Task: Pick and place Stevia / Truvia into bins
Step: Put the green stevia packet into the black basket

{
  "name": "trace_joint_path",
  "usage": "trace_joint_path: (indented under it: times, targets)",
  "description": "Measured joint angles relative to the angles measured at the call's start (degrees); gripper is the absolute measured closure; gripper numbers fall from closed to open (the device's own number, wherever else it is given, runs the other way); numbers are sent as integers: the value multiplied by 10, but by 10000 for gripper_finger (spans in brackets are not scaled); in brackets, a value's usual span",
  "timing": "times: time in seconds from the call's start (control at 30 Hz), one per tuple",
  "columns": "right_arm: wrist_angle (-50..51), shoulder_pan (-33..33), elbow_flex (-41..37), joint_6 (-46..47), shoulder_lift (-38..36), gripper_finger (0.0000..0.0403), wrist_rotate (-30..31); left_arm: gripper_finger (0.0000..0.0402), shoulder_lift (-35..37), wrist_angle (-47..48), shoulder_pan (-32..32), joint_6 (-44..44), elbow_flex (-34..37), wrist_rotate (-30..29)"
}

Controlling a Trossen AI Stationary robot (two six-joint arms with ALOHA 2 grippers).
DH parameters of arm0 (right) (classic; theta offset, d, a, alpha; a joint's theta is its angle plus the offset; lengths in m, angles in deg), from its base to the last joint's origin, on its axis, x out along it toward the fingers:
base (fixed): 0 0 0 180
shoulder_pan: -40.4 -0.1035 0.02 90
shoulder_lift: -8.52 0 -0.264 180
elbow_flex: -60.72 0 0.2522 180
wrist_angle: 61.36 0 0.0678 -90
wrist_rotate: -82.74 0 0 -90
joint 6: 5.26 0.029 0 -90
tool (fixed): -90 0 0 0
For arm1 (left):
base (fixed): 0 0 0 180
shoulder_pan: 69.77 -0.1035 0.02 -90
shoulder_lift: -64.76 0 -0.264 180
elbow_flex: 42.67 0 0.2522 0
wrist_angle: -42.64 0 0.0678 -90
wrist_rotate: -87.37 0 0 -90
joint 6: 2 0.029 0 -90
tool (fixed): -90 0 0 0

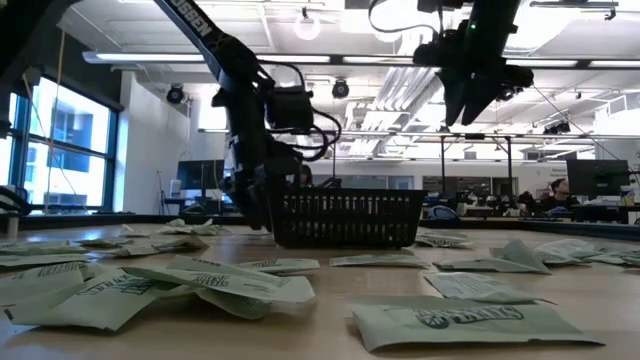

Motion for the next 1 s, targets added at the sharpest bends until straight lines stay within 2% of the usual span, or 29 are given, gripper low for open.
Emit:
trace_joint_path:
  times: [0.1,0.2,0.43,0.53,0.63,0.8,0.9,1.0]
  targets:
    - [0,0,0,0,0,269,0,138,-9,9,0,0,-2,-1]
    - [0,0,0,0,0,269,4,171,-10,14,0,4,-2,-9]
    - [4,0,0,-8,0,269,5,309,-12,33,-1,40,-2,-15]
    - [11,0,0,-10,0,269,5,362,-2,58,-1,44,-11,0]
    - [26,0,0,-15,0,269,5,369,17,81,6,44,-22,25]
    - [105,-25,0,-26,-15,269,-34,359,97,50,41,84,-38,72]
    - [145,-61,0,20,-38,269,-24,351,130,7,91,117,-38,80]
    - [182,-94,0,92,-61,269,3,365,139,-43,139,122,-40,81]
